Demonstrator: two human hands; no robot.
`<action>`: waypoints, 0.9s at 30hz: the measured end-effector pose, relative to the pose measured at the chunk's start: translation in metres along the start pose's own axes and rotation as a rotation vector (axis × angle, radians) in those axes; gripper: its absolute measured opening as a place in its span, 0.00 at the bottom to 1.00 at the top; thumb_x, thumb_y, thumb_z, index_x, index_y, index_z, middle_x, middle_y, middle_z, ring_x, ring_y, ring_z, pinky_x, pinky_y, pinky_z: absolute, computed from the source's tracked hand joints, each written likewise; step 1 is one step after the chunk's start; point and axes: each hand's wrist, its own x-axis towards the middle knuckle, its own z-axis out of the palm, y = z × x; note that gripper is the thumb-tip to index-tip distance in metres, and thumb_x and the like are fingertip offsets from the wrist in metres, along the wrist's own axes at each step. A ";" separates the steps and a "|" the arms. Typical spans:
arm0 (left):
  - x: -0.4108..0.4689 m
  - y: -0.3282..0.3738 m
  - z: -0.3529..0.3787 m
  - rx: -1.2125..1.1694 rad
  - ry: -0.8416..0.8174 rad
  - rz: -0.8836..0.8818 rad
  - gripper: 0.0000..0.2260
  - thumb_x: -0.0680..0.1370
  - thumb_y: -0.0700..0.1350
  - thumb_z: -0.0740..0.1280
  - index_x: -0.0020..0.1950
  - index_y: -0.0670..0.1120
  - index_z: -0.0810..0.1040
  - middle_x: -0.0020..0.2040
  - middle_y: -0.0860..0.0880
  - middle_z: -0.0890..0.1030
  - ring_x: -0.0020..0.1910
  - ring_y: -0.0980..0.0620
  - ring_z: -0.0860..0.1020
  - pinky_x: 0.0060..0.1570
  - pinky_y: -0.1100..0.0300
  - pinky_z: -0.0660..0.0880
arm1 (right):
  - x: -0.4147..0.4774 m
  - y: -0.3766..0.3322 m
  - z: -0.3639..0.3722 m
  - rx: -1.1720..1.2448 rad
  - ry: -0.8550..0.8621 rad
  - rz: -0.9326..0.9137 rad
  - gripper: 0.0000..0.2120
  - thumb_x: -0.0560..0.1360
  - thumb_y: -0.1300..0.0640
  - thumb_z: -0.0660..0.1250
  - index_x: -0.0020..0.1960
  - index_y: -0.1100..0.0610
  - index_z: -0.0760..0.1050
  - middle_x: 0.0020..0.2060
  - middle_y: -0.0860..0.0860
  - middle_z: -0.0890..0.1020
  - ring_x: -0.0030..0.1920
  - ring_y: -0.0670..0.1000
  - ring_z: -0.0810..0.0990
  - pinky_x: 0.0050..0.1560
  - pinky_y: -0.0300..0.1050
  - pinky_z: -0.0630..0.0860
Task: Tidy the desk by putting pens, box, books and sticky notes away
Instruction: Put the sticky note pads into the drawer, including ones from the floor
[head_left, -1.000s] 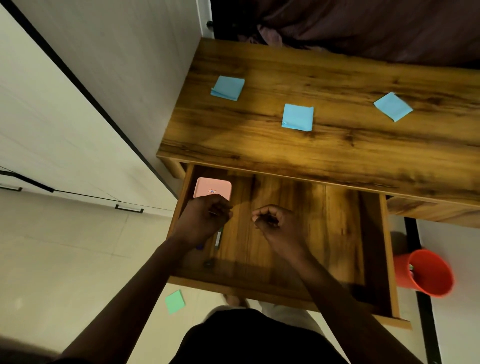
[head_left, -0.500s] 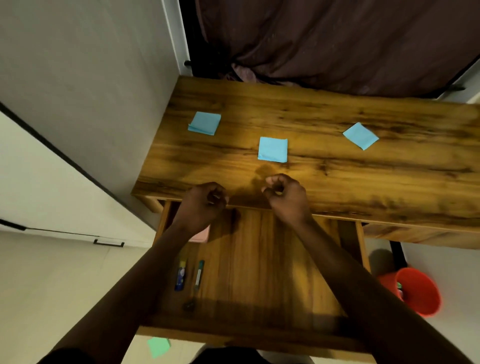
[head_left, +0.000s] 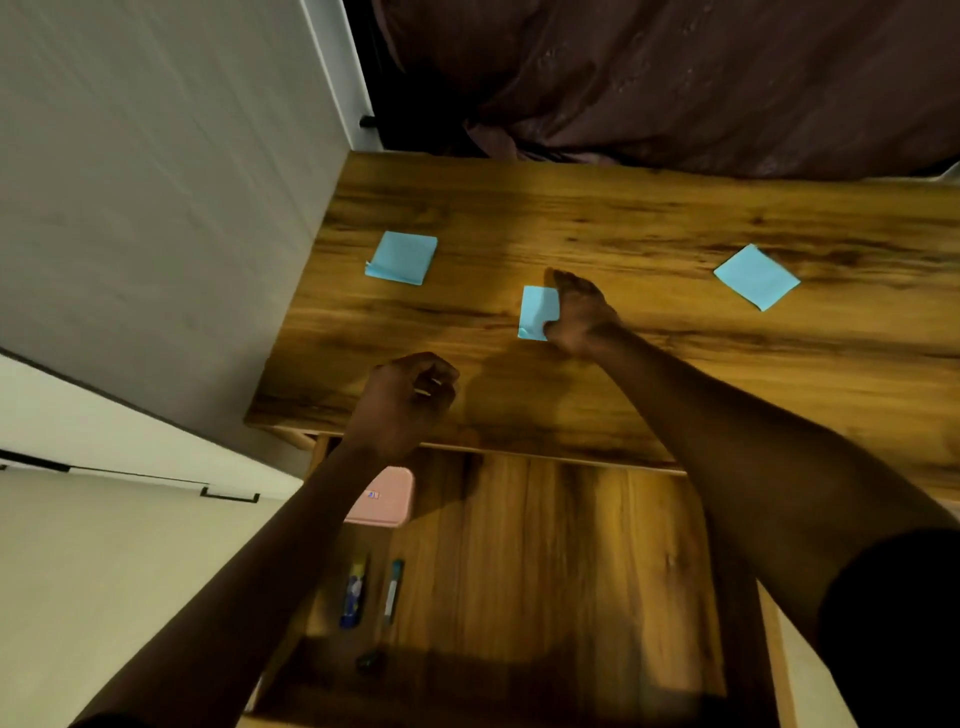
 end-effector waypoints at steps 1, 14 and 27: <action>0.006 -0.002 -0.002 -0.001 0.014 -0.014 0.05 0.77 0.40 0.72 0.52 0.47 0.83 0.47 0.56 0.84 0.48 0.63 0.82 0.45 0.74 0.75 | 0.005 0.002 -0.001 -0.050 -0.031 0.006 0.45 0.74 0.50 0.74 0.82 0.50 0.52 0.78 0.53 0.64 0.77 0.59 0.62 0.73 0.61 0.65; 0.158 -0.072 -0.049 -0.058 0.472 -0.414 0.19 0.69 0.55 0.74 0.54 0.44 0.82 0.52 0.44 0.85 0.53 0.43 0.82 0.57 0.53 0.78 | 0.000 0.006 -0.008 0.109 -0.018 0.018 0.30 0.69 0.44 0.79 0.66 0.52 0.74 0.65 0.55 0.76 0.64 0.57 0.75 0.56 0.48 0.74; 0.233 -0.073 -0.034 0.308 0.193 -0.634 0.40 0.61 0.57 0.82 0.69 0.46 0.73 0.69 0.40 0.73 0.69 0.37 0.68 0.64 0.45 0.67 | -0.085 -0.011 0.007 0.689 -0.024 -0.121 0.15 0.74 0.55 0.76 0.59 0.52 0.80 0.49 0.43 0.83 0.47 0.40 0.82 0.44 0.41 0.79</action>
